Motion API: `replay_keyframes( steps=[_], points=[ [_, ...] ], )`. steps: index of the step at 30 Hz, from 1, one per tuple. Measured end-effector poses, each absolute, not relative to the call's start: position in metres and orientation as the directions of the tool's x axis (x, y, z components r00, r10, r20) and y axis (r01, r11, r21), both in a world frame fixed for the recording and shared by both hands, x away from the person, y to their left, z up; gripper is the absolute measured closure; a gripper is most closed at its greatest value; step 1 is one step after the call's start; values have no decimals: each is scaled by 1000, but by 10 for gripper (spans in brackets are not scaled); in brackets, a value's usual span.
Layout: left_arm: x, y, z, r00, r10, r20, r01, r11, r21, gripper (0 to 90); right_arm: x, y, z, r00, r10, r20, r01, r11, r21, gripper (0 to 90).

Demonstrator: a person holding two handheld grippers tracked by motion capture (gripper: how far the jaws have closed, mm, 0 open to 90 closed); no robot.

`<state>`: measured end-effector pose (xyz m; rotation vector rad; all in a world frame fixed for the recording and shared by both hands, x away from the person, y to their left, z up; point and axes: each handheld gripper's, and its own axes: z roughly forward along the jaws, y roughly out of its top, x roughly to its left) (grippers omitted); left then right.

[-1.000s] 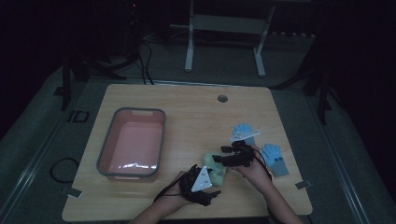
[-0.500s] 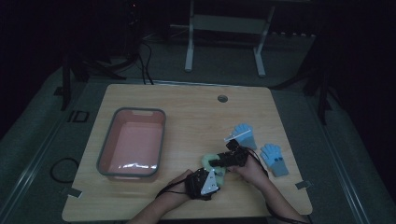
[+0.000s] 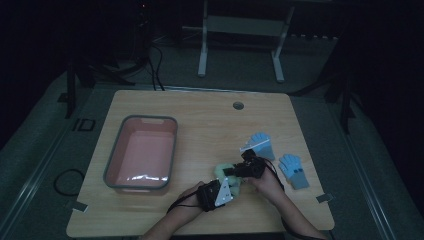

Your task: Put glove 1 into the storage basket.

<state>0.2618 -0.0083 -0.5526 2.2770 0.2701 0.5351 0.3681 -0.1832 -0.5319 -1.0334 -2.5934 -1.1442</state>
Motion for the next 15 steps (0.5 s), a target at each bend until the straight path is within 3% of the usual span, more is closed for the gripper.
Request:
replay_keyframes(
  steps=[15],
  points=[
    [263, 20, -502, 877, 372, 303, 29, -672, 740, 755, 368, -165, -487, -797, 509, 327, 573, 464, 675, 741]
  ],
)
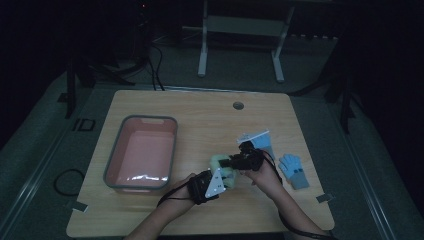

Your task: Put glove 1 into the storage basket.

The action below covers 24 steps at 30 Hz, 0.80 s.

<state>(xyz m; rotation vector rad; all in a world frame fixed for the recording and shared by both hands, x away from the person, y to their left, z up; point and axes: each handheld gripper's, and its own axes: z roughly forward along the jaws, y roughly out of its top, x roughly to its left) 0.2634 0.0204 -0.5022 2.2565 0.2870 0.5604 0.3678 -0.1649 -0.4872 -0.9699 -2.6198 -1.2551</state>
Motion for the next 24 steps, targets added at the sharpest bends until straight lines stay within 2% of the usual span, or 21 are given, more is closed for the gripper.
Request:
replay_keyframes(
  steps=[24],
  points=[
    [260, 70, -449, 853, 376, 362, 28, -725, 688, 753, 368, -106, -434, -855, 441, 273, 481, 478, 734, 740]
  ],
)
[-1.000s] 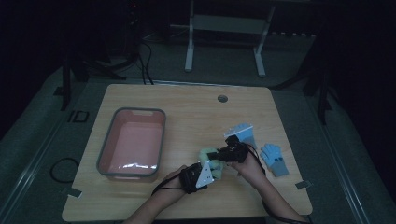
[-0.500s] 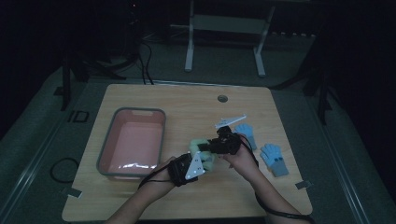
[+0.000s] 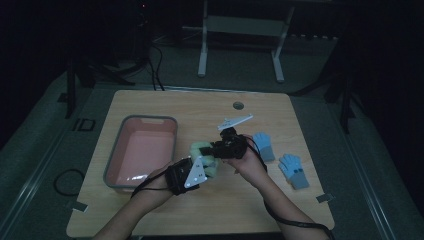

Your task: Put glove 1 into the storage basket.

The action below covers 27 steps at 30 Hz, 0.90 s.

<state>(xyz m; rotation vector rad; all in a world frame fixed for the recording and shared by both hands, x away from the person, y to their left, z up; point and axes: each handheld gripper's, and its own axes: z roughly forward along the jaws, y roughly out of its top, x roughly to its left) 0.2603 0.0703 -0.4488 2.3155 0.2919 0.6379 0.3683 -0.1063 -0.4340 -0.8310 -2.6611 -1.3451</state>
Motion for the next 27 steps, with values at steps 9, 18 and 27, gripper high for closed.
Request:
replay_keyframes(
  steps=[9, 18, 27],
  points=[
    [257, 96, -437, 836, 392, 383, 42, -742, 669, 753, 370, -76, -423, -876, 409, 258, 451, 501, 738, 740],
    [253, 126, -426, 803, 432, 410, 64, -747, 662, 752, 374, -39, -409, -895, 373, 243, 418, 519, 745, 740],
    [248, 160, -427, 780, 459, 426, 87, -753, 652, 752, 375, 3, -405, -911, 340, 235, 394, 542, 742, 740]
  ],
)
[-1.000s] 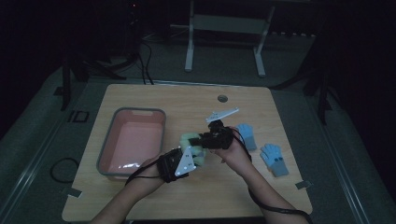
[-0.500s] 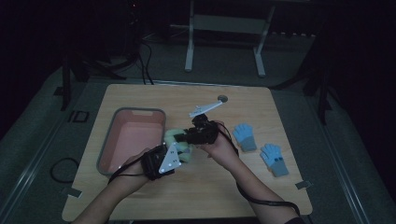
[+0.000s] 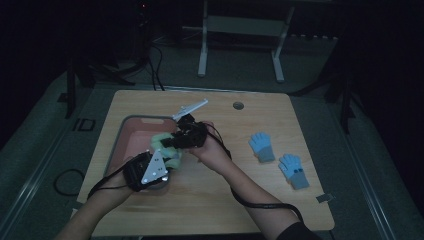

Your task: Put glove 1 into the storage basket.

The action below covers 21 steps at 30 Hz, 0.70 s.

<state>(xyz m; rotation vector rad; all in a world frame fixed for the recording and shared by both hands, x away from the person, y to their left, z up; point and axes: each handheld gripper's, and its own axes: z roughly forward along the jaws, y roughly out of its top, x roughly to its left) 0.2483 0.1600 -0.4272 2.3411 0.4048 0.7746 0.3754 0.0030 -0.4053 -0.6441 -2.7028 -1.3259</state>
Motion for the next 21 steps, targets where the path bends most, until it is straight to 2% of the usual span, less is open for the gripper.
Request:
replay_keyframes(
  steps=[13, 21],
  points=[
    [247, 203, -444, 752, 493, 437, 147, -772, 619, 753, 380, 56, -424, -906, 314, 283, 414, 530, 740, 740],
    [256, 207, -460, 763, 496, 414, 186, -782, 594, 753, 390, 68, -447, -891, 330, 311, 448, 540, 712, 740]
  ],
)
